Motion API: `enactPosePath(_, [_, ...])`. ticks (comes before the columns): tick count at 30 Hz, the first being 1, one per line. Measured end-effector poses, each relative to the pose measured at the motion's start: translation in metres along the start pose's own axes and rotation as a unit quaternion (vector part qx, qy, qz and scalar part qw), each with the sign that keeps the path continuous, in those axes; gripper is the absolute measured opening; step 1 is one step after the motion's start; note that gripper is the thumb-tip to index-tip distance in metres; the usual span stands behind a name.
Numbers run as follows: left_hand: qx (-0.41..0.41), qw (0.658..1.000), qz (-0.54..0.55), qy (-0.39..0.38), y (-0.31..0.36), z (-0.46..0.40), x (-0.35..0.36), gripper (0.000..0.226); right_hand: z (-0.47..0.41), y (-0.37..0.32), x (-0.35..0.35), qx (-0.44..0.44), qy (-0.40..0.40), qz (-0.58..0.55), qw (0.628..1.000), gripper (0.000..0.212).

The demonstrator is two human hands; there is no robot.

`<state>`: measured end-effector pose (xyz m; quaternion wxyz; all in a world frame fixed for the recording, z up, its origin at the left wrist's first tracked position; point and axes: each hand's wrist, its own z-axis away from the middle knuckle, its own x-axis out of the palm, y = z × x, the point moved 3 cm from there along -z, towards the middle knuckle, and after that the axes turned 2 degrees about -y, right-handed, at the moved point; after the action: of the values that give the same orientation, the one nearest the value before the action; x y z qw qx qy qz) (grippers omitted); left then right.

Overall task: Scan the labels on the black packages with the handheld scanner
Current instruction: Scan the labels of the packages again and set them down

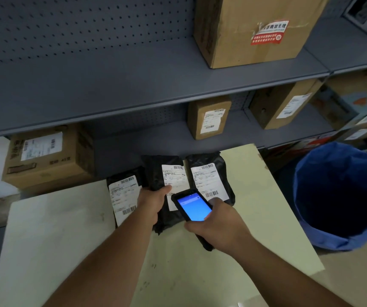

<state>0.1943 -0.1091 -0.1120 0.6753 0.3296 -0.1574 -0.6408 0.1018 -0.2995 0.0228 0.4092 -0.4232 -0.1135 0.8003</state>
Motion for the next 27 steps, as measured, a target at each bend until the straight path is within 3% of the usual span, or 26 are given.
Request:
enactPosePath(6, [-0.032, 0.999, 0.006, 0.003, -0.005, -0.009, 0.026, 0.070, -0.007, 0.014, -0.007, 0.000, -0.006, -0.008, 1.000, 0.045])
enactPosePath(10, [-0.036, 0.999, -0.019, 0.020, -0.027, -0.047, 0.038, 0.104, -0.012, 0.022, -0.010, -0.002, -0.012, -0.021, 1.000, 0.047])
enactPosePath(12, [-0.032, 0.998, -0.042, 0.020, -0.026, -0.048, 0.041, 0.098, -0.014, 0.026, -0.012, 0.001, -0.015, -0.020, 1.000, 0.047])
enactPosePath(16, [-0.030, 0.997, -0.072, 0.018, -0.011, -0.027, 0.043, 0.064, -0.019, 0.032, -0.015, 0.007, -0.007, -0.017, 1.000, 0.049])
enactPosePath(21, [-0.038, 0.996, -0.083, 0.006, -0.007, -0.021, 0.050, 0.047, -0.024, 0.037, -0.018, 0.017, -0.011, -0.032, 0.999, 0.050])
enactPosePath(27, [-0.023, 0.997, -0.065, -0.044, -0.026, -0.052, 0.060, 0.055, -0.027, 0.037, -0.018, 0.013, -0.009, -0.040, 0.999, 0.051])
